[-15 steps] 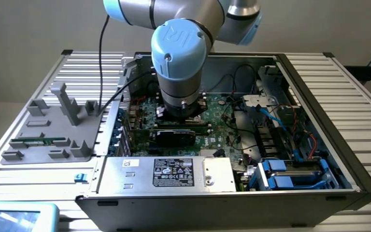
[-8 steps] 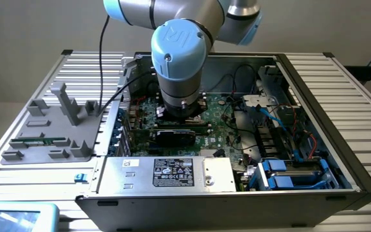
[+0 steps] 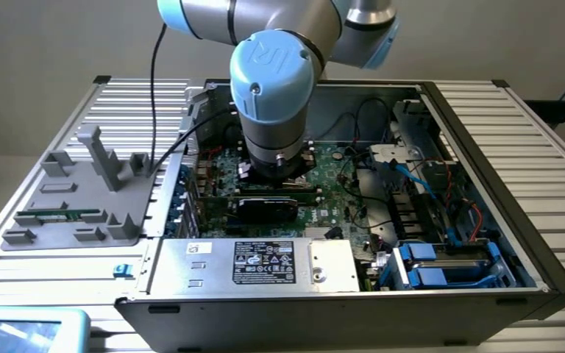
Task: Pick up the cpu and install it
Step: 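Install the second cpu locking lever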
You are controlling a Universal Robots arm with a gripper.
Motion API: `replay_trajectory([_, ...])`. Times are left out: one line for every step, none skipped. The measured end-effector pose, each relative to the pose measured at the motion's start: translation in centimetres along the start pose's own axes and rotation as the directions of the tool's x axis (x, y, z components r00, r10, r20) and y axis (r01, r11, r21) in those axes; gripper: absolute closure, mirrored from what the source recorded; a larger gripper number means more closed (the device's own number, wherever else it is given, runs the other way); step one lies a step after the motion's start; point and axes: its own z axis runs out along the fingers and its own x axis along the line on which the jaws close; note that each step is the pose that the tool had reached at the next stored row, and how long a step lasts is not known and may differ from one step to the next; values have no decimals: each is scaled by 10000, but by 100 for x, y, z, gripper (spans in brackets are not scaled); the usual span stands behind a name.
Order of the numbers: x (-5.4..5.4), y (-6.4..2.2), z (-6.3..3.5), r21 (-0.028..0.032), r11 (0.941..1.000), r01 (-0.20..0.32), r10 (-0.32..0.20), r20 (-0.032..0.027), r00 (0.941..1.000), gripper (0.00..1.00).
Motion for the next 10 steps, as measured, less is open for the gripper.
replay_trajectory([1,-2,2,-38,10000,-3,3,8,10000,91])
replay_trajectory([1,-1,3,-59,10000,-4,4,14,10000,91])
replay_trajectory([1,-1,3,-67,10000,-5,5,13,10000,91])
replay_trajectory([0,-2,4,-119,9999,-6,6,23,10000,91])
replay_trajectory([1,-2,4,-156,9999,-7,7,32,10000,91])
replay_trajectory([1,-2,4,-173,9999,-9,10,34,10000,91])
replay_trajectory([1,-3,6,-242,9997,-7,9,56,10000,91])
replay_trajectory([1,-3,6,-268,9996,-7,9,64,10000,91])
replay_trajectory([1,-2,6,-275,9996,-8,10,65,10000,91])
replay_trajectory([1,-2,7,-277,9996,-8,10,65,10000,91])
